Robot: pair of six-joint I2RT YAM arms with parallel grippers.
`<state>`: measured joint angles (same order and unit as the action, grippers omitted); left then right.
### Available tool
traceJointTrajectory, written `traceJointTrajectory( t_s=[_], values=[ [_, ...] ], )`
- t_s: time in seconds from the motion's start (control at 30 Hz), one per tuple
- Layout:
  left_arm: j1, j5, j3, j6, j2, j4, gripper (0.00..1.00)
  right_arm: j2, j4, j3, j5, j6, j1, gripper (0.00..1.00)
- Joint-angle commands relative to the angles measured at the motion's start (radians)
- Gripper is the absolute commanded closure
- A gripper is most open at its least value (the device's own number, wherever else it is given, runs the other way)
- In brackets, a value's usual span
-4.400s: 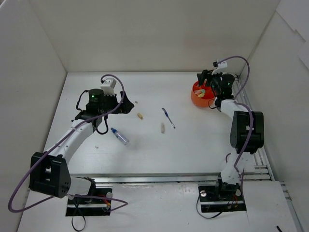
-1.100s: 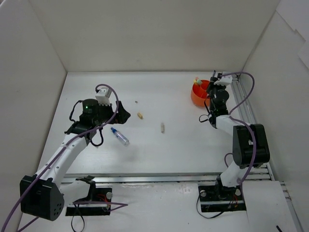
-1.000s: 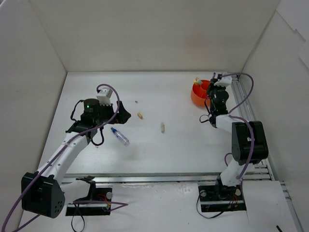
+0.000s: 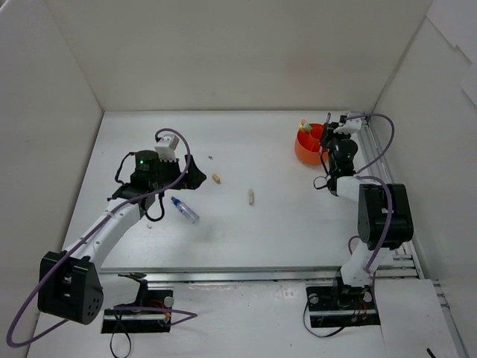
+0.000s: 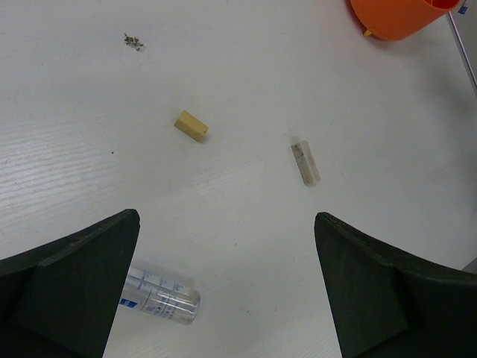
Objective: Sort the stationery into containers
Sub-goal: Place the pen in the storage box.
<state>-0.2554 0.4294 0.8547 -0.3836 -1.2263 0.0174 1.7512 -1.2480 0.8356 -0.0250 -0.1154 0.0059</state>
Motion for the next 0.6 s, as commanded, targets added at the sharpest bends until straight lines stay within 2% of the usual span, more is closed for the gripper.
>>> traceJointTrajectory(
  t_s=[0.0,0.27,0.57],
  values=[
    [-0.004,0.017,0.066,-0.006,0.001,-0.070,0.00,-0.019,-0.357,0.071,-0.010,0.002,-0.032,1.00],
    [-0.004,0.012,0.084,0.002,-0.030,-0.063,0.00,0.065,-0.358,0.151,-0.027,0.003,-0.040,1.00],
    [-0.004,0.012,0.086,0.003,-0.042,-0.062,0.00,0.114,-0.421,0.112,-0.027,-0.009,-0.040,1.00]
  ],
)
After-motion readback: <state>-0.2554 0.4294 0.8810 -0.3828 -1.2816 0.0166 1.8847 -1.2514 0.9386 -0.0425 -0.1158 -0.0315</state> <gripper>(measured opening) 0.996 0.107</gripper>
